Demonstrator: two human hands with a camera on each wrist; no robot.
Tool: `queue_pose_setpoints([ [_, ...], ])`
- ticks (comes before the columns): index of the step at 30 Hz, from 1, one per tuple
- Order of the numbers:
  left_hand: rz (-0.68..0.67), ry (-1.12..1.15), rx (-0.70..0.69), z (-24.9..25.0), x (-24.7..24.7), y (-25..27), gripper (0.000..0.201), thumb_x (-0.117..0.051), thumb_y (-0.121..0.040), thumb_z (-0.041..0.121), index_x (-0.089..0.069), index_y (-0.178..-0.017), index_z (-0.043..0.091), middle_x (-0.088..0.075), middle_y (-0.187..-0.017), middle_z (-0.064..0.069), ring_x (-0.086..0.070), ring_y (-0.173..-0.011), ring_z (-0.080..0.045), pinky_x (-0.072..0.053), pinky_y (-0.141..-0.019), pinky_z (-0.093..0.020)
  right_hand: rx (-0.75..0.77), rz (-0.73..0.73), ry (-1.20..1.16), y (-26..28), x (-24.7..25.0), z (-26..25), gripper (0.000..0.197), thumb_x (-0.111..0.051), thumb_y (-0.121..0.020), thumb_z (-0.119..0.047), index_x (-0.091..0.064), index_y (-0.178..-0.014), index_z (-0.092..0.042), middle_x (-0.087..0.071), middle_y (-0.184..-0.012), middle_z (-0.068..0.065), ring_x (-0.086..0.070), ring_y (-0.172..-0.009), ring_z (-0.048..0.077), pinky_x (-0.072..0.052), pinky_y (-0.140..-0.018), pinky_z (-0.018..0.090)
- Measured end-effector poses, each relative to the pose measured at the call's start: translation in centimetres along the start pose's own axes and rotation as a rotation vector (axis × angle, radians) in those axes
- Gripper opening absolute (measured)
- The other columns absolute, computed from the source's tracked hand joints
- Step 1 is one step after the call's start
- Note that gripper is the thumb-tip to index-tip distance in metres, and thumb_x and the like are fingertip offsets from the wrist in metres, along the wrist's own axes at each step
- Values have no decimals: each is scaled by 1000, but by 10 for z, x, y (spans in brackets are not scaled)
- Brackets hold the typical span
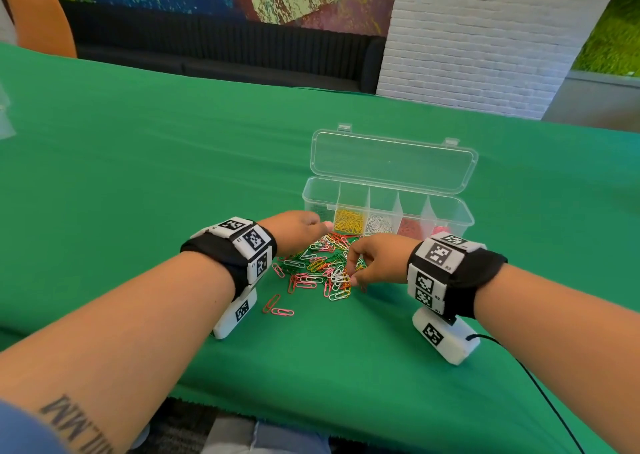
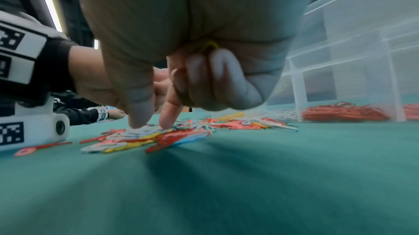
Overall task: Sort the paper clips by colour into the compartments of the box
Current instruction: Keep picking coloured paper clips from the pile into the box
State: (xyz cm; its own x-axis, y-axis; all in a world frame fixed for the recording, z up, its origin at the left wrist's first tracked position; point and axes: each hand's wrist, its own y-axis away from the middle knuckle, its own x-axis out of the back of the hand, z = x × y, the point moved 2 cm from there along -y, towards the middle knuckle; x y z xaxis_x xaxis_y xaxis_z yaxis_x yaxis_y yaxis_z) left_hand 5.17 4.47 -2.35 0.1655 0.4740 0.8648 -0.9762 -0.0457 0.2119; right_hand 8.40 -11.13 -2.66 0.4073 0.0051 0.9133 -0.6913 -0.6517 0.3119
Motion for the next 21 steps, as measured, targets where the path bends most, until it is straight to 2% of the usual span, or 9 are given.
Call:
queue_pose_setpoints([
  [2,-9,-28,16,0,0,1,53,-24,-101,46,-55,-122,8,-58,-122,-11,-53,-112,-24,-40,-88,-28,2,18,31,-2,-3,-3,23,-68,-82,-37,-57,-96,-23,-43,-64,-13,-38,-58,0,-28,-52,19],
  [3,-11,-38,15,-1,0,1,53,-24,-101,45,-57,-120,8,-57,-123,-12,-53,-113,-24,-39,-89,-28,-3,28,51,-4,-4,-5,27,-68,-80,-41,-54,-96,-24,-43,-66,-13,-40,-61,1,-29,-53,20],
  [4,-14,-41,8,-1,-1,-1,49,-24,-101,44,-59,-109,11,-59,-111,-13,-55,-102,-22,-39,-84,-27,-12,30,70,-6,-5,-6,29,-68,-79,-42,-52,-95,-24,-43,-69,-13,-43,-64,4,-30,-55,22],
  [6,-7,-32,-6,-2,-2,-3,40,-28,-101,44,-50,-82,16,-49,-78,-6,-48,-72,-17,-35,-64,-24,-14,21,99,-8,-6,-8,26,-68,-81,-39,-50,-92,-24,-42,-71,-13,-44,-67,7,-30,-56,23],
  [8,-6,-34,-10,-4,-2,-3,40,-34,-100,43,-44,-72,16,-39,-65,-1,-38,-58,-13,-29,-54,-22,9,4,97,-9,-5,-9,16,-65,-84,-30,-50,-85,-23,-42,-69,-12,-40,-62,3,-29,-53,19],
  [11,-27,-61,-18,-7,-3,-3,32,-39,-99,41,-56,-85,18,-44,-66,4,-41,-59,-9,-33,-55,-21,33,-2,49,-5,0,-7,19,-59,-87,-22,-49,-72,-28,-46,-64,-11,-41,-58,3,-32,-52,19],
  [14,-46,-69,-40,-8,-3,-3,26,-44,-97,41,-59,-104,21,-48,-73,10,-44,-65,-4,-37,-61,-22,33,-26,62,5,5,0,19,-56,-87,-20,-49,-71,-27,-44,-61,-9,-39,-55,4,-33,-53,18],
  [17,-55,-83,-60,-8,-3,-3,18,-48,-95,40,-57,-98,25,-49,-77,14,-45,-67,-1,-36,-60,-21,-11,-91,135,14,7,10,8,-56,-86,-20,-54,-79,-24,-45,-60,-9,-40,-53,4,-33,-51,17],
  [21,-100,-94,-69,-9,-3,-2,13,-53,-94,33,-60,-101,24,-53,-82,15,-47,-69,1,-35,-59,-16,-20,-7,112,11,10,14,7,-56,-86,-19,-57,-89,-26,-43,-60,-8,-40,-54,7,-35,-52,18],
])
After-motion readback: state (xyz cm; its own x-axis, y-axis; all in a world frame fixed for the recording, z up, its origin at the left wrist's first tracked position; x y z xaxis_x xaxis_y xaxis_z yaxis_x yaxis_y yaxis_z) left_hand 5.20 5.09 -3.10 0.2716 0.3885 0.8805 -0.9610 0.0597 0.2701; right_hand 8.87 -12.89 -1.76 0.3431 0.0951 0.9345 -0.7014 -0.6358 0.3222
